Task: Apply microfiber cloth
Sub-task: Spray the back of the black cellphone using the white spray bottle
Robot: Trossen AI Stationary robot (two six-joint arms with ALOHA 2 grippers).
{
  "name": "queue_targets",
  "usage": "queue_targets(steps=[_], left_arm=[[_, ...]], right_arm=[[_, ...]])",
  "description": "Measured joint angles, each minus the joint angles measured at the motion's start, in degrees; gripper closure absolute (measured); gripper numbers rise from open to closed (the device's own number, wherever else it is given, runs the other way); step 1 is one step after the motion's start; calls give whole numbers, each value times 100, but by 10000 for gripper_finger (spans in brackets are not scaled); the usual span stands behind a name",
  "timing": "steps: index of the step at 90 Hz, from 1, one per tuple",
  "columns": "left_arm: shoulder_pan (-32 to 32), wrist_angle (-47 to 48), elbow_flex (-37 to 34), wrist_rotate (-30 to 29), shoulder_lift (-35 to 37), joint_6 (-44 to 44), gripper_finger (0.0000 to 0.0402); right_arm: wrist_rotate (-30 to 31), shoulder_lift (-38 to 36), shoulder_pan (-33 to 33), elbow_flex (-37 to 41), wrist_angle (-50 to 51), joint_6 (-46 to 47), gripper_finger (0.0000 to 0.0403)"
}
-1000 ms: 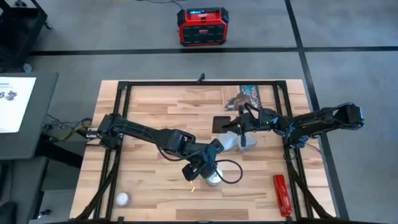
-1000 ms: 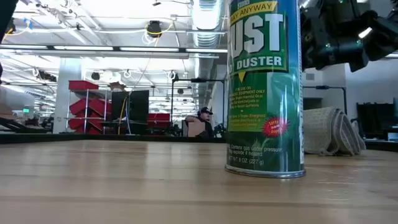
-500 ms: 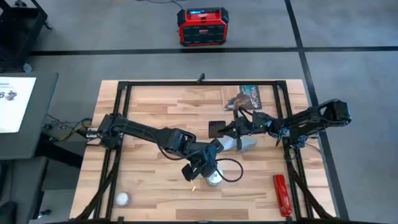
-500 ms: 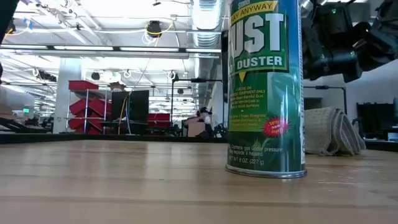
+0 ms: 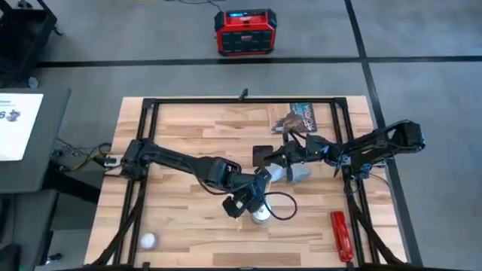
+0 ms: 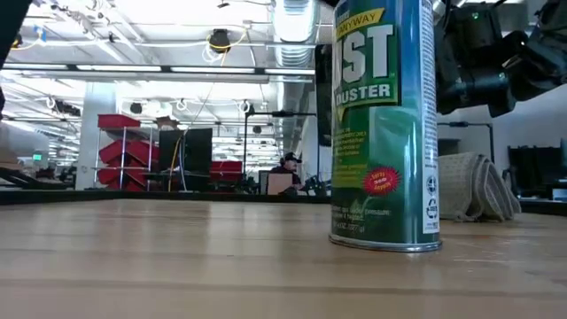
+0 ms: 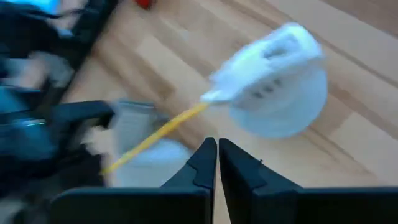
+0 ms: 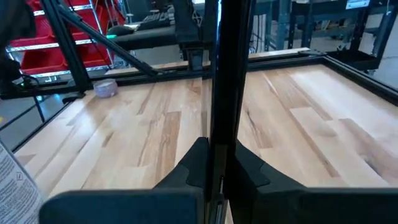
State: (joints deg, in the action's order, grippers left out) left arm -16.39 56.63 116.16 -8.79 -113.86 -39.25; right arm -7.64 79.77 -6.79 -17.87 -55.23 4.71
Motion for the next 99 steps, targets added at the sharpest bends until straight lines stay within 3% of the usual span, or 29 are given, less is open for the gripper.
queue_targets(steps=[14,27,50,68,99], left_arm=[[-3,368,575,54,-1,-246,402],[20,291,808,1011,4,-529,402],[156,289,784,1555,-72,-1188,402],[333,251,743,2069,-62,-1314,402],[456,170,790,1892,-552,-1476,402]], right_arm=[[0,-185,0,0,143,-35,391],[78,-565,0,0,581,-173,391],[993,-1511,18,0,1985,-369,391],[1600,-2110,289,85,2496,-389,391],[2135,-3006,580,835,2456,22,391]])
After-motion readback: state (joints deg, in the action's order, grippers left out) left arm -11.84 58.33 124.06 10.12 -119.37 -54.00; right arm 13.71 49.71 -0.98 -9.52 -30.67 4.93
